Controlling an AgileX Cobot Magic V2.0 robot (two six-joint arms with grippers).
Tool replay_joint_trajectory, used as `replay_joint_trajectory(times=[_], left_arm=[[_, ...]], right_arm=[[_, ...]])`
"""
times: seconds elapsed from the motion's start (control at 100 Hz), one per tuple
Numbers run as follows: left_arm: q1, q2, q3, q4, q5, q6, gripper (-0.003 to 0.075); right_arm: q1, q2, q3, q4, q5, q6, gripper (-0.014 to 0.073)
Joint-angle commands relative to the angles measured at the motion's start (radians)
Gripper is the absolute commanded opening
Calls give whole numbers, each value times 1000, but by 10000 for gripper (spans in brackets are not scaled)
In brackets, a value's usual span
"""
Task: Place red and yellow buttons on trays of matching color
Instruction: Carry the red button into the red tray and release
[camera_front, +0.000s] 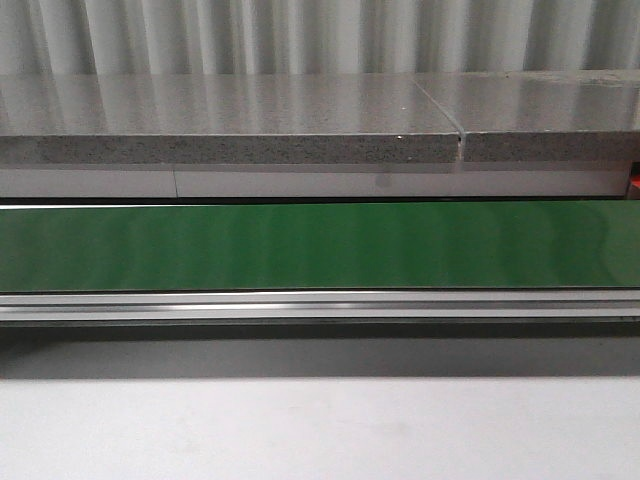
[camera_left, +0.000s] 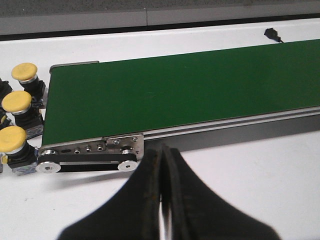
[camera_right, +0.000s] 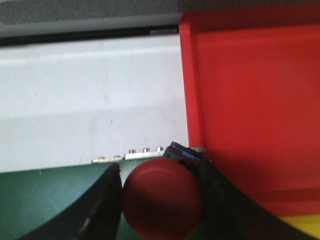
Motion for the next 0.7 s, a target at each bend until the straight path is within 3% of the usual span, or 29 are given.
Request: replay_joint_trajectory(times=[0.0, 0.14, 0.3, 0.69], left_arm=[[-6, 10, -25, -4, -66, 1, -20], [-6, 10, -25, -4, -66, 1, -20], [-6, 10, -25, -4, -66, 1, -20], [-6, 10, -25, -4, -66, 1, -20]], right_arm=[[-10, -38, -32, 4, -130, 5, 210], [-17, -38, -32, 4, -205, 54, 132], [-72, -27, -34, 6, -225, 145, 126], [-117, 163, -232, 75, -32, 145, 134]])
